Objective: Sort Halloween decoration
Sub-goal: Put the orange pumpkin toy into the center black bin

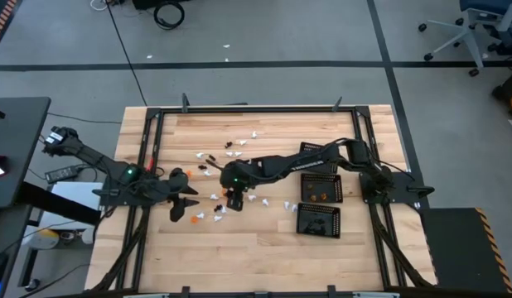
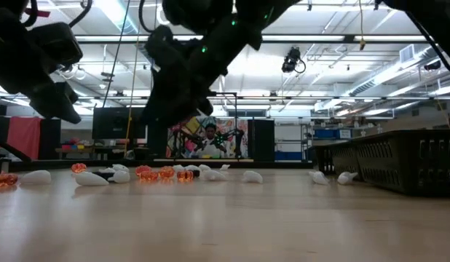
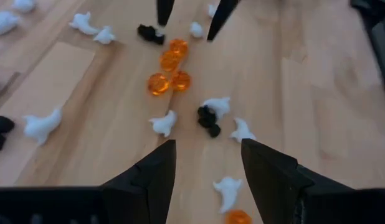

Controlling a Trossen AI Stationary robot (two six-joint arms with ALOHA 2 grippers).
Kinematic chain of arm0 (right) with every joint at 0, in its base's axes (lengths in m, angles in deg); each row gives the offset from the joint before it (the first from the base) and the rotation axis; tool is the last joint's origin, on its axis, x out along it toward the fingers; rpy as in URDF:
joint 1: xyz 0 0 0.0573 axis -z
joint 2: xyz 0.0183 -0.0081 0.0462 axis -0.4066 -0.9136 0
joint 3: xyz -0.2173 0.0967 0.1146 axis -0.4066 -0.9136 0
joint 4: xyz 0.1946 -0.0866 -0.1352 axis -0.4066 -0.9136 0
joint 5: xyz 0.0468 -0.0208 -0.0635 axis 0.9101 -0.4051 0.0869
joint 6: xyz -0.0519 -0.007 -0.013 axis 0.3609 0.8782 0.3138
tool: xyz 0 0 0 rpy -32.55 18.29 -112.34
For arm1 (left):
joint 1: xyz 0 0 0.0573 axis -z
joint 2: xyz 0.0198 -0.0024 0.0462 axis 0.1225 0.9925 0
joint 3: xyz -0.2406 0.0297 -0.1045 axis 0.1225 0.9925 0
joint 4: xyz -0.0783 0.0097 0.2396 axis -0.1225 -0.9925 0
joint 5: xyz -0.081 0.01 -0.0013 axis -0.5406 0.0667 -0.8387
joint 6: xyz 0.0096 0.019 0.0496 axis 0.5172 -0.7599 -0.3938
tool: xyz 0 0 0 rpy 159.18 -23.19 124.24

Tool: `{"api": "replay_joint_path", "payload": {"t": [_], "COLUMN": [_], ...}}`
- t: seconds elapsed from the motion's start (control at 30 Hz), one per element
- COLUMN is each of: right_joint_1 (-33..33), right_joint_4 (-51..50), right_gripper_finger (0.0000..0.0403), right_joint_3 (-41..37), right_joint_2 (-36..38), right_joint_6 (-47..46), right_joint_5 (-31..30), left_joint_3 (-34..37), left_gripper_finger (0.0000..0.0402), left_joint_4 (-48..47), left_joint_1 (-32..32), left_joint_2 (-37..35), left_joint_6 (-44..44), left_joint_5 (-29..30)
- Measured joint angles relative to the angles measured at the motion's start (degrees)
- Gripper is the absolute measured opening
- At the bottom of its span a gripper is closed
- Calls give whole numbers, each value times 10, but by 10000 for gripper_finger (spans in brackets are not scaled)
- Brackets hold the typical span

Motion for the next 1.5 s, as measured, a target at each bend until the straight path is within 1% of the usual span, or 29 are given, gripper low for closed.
{"api": "replay_joint_path", "payload": {"t": [0.17,0.3,0.43,0.47,0.63,0.7,0.77,0.87,1.0,1.2,1.5], "right_joint_1": [7,9,6,5,-1,-1,-1,8,18,23,26], "right_joint_4": [14,1,-10,-16,-75,-106,-134,-175,-205,-216,-220], "right_gripper_finger": [199,199,198,197,192,190,187,183,177,169,167], "right_joint_3": [0,9,10,10,10,10,10,10,10,10,10], "right_joint_2": [0,0,0,0,10,19,29,47,72,106,120], "right_joint_6": [13,26,27,22,3,-1,2,4,22,86,89], "right_joint_5": [10,9,-17,-21,-14,-14,-14,-21,-25,-39,-42], "left_joint_3": [0,0,0,0,0,0,0,0,0,-1,-1], "left_gripper_finger": [192,192,192,192,192,192,192,192,192,192,192], "left_joint_4": [1,1,5,7,8,10,11,10,20,44,62], "left_joint_1": [-5,-5,-5,-5,7,20,33,50,65,88,123], "left_joint_2": [6,8,8,8,8,9,13,30,78,159,236], "left_joint_6": [9,4,2,2,11,30,45,65,88,88,86], "left_joint_5": [0,0,-3,-12,-115,-124,-119,-92,-63,-28,-19]}}
